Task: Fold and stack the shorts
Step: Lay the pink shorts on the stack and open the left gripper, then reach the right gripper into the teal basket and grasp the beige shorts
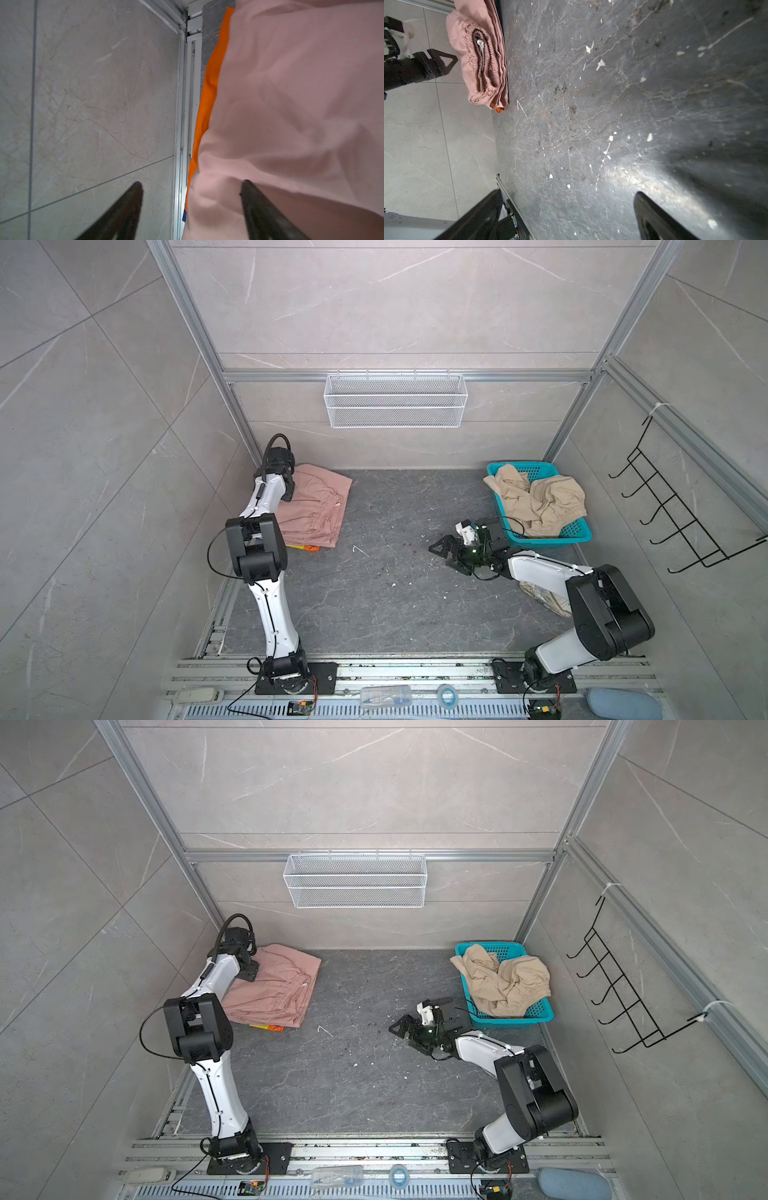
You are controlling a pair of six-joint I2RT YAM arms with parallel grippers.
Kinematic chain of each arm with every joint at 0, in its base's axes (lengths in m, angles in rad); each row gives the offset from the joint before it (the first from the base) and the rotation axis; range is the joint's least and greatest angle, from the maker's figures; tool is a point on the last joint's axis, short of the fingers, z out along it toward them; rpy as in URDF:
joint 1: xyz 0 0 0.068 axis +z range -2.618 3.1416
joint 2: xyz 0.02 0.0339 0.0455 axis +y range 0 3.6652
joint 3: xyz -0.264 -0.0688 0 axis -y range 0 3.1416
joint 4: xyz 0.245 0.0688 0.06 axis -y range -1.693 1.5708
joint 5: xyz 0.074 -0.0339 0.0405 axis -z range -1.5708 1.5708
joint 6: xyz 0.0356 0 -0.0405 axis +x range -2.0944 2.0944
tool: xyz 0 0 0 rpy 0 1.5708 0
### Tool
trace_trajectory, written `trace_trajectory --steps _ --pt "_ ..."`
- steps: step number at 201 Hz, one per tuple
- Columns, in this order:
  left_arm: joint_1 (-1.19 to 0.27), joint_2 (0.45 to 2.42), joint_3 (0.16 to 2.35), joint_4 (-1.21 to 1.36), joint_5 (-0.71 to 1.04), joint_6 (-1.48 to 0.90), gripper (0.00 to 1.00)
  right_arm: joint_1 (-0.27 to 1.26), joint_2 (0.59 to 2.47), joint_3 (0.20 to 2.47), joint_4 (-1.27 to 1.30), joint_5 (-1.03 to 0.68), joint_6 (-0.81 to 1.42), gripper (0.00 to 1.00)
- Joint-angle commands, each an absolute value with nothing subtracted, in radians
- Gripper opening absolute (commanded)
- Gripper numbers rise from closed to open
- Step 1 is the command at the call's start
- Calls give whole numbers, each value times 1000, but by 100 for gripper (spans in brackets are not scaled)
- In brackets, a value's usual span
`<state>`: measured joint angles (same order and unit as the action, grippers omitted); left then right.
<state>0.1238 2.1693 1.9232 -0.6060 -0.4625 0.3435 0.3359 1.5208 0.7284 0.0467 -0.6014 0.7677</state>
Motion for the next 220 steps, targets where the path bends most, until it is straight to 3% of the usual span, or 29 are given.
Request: trace_trajectory --steps 1,46,79,104,154,220 --pt "112 2093 1996 -651 -413 234 100 342 1449 757 -40 -579 722 100" --pt "-9 1862 1922 -632 -380 181 100 309 1338 982 -346 -395 591 100" --pt "-244 1687 1759 -474 -434 193 100 164 1323 1154 -488 -161 570 100" --pt "-444 1635 1635 -321 -444 204 100 27 1406 1231 -521 -89 571 100" --pt "-739 1816 1671 -241 -550 271 100 -225 1628 1276 -419 -139 647 100" --pt "-915 2107 1840 -211 -669 420 100 -243 2002 1535 -435 -132 647 100"
